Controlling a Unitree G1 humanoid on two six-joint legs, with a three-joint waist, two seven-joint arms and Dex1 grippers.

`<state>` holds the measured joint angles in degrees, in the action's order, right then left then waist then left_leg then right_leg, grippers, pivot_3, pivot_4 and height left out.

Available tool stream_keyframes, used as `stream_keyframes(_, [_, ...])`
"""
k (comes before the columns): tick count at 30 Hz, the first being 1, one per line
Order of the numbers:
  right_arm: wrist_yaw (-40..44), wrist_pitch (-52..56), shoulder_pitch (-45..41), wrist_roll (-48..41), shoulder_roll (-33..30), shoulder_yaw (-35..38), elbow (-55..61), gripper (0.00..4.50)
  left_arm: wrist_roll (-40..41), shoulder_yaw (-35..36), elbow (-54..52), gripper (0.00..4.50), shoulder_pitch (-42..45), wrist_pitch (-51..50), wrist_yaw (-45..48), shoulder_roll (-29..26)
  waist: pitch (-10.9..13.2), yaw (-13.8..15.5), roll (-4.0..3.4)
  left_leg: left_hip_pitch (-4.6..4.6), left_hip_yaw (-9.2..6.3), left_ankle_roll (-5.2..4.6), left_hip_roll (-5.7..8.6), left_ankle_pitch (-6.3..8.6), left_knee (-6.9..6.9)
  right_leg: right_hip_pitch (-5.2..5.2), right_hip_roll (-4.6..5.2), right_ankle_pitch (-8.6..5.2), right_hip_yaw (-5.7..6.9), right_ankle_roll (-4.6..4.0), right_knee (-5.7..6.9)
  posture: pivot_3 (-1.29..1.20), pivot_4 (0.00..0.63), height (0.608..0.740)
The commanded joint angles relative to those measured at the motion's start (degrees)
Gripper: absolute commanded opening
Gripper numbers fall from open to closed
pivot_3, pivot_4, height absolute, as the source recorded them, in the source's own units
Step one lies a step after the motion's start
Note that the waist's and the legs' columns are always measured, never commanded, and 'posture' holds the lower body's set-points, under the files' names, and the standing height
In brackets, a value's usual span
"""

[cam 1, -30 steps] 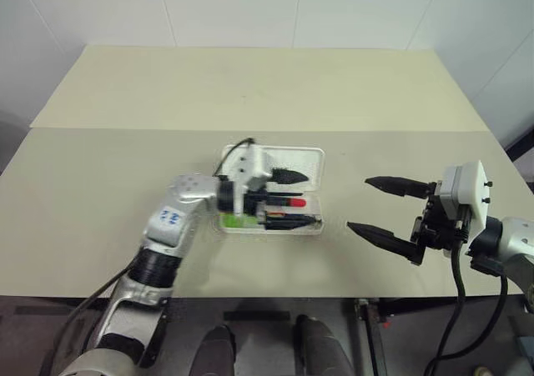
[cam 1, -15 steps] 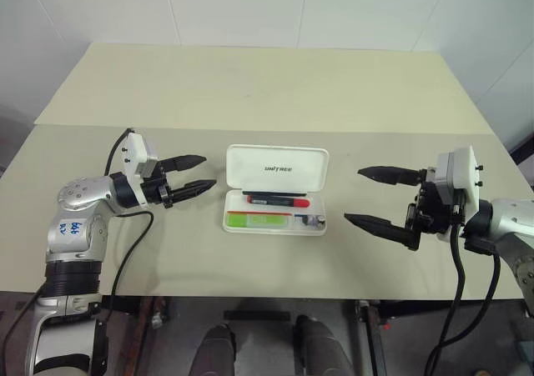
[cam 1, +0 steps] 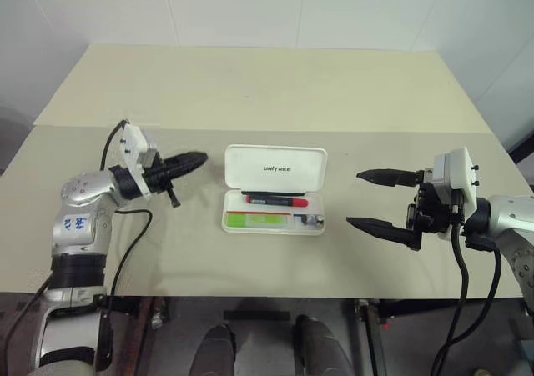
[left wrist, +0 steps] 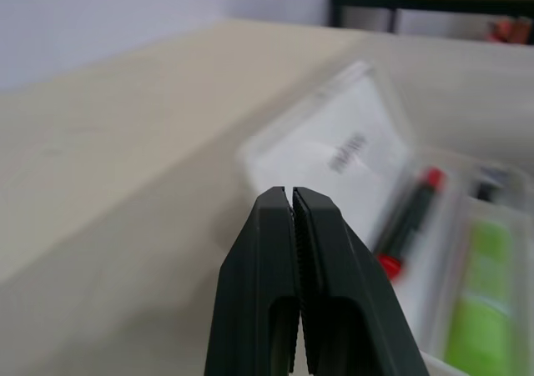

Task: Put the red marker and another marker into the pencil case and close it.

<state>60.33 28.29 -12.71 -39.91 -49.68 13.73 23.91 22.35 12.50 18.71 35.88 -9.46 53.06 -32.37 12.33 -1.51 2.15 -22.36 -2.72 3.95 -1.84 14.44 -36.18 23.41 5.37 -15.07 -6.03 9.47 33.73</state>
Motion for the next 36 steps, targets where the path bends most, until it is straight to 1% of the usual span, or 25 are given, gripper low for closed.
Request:
stream_keyframes(1, [0.76, -1.85, -0.22, 1.12, -0.86, 1.14, -0.85, 4.5, -1.59, 0.61, 3.79, 0.05, 2.92, 1.84, -3.87, 0.29, 0.0, -0.06, 0.0, 0.0, 0.0, 0.0, 0.0, 0.0, 0.01, 0.0, 0.0, 0.16, 0.0, 0.29, -0.01, 0.0, 0.15, 0.74])
stream_keyframes(2, [0.88, -2.16, -0.11, 1.45, -0.83, 1.13, -1.15, 4.5, -2.16, -0.08, 5.29, 0.05, 3.66, 2.33, -3.95, 0.55, 0.0, -0.07, 0.0, 0.01, 0.0, 0.0, 0.0, 0.0, 0.02, 0.0, 0.0, 0.22, 0.0, 0.41, -0.01, 0.0, 0.15, 0.74])
stream_keyframes(8, [0.49, -2.49, 0.19, 1.8, -0.36, 1.12, -0.71, 4.5, -5.61, -4.04, 11.67, 0.05, 6.96, 3.37, -4.19, 2.47, 0.0, -0.09, 0.0, -0.02, 0.01, 0.01, 0.0, 0.0, 0.13, 0.06, -0.02, 0.21, 0.0, 0.41, -0.03, 0.0, 0.15, 0.74])
stream_keyframes(11, [-0.09, -2.65, 0.54, 1.85, -0.13, 1.21, -0.27, 4.5, -6.17, -5.93, 14.02, 0.05, 8.71, 4.06, -3.04, 4.62, 0.0, -0.06, 0.0, -0.02, 0.01, 0.02, 0.0, 0.01, 0.12, 0.05, -0.02, 0.21, 0.01, 0.41, -0.04, 0.0, 0.15, 0.74])
stream_keyframes(17, [-1.02, -2.65, 1.04, 1.79, 0.21, 1.45, 0.64, 4.5, -6.46, -7.97, 14.19, 0.05, 9.86, 4.28, 0.58, 6.05, 0.0, -0.07, 0.0, -0.02, 0.0, 0.02, 0.0, 0.01, 0.12, 0.04, -0.02, 0.22, 0.01, 0.41, -0.06, 0.0, 0.15, 0.74])
stream_keyframes(21, [-1.81, -2.63, 1.21, 1.66, 0.52, 1.24, 1.25, 4.5, -6.19, -8.26, 13.35, 0.05, 9.92, 4.69, 3.34, 5.73, 0.0, -0.05, 0.0, -0.03, 0.01, 0.02, 0.0, 0.01, 0.13, 0.04, -0.01, 0.22, 0.01, 0.41, -0.07, 0.0, 0.15, 0.74])
stream_keyframes(28, [-2.63, -2.69, 1.5, 1.72, 1.14, 0.95, 1.83, 4.5, -1.77, -8.09, 5.21, 0.05, 6.13, 2.16, 13.54, 3.24, 0.0, -0.05, -0.01, -0.05, 0.0, 0.03, 0.0, 0.01, 0.15, 0.05, -0.01, 0.21, 0.01, 0.4, -0.1, 0.0, 0.15, 0.74])
stream_keyframes(33, [-3.14, -2.8, 1.61, 1.86, 1.57, 0.55, 2.08, 4.5, -2.19, -10.18, 1.4, 0.05, 3.72, 1.28, 18.66, 0.88, 0.0, -0.19, -0.01, -0.03, 0.01, 0.03, 0.0, 0.01, 0.14, 0.05, -0.02, 0.21, 0.01, 0.39, -0.09, 0.0, 0.15, 0.74])
stream_keyframes(36, [-3.41, -2.79, 1.48, 1.87, 1.78, 0.43, 2.11, 4.5, -3.35, -12.59, -0.44, 0.05, 2.8, 0.4, 21.19, -0.24, 0.0, -0.14, -0.01, -0.03, 0.01, 0.03, 0.0, 0.01, 0.11, 0.04, -0.01, 0.2, 0.01, 0.37, -0.08, 0.0, 0.15, 0.74])
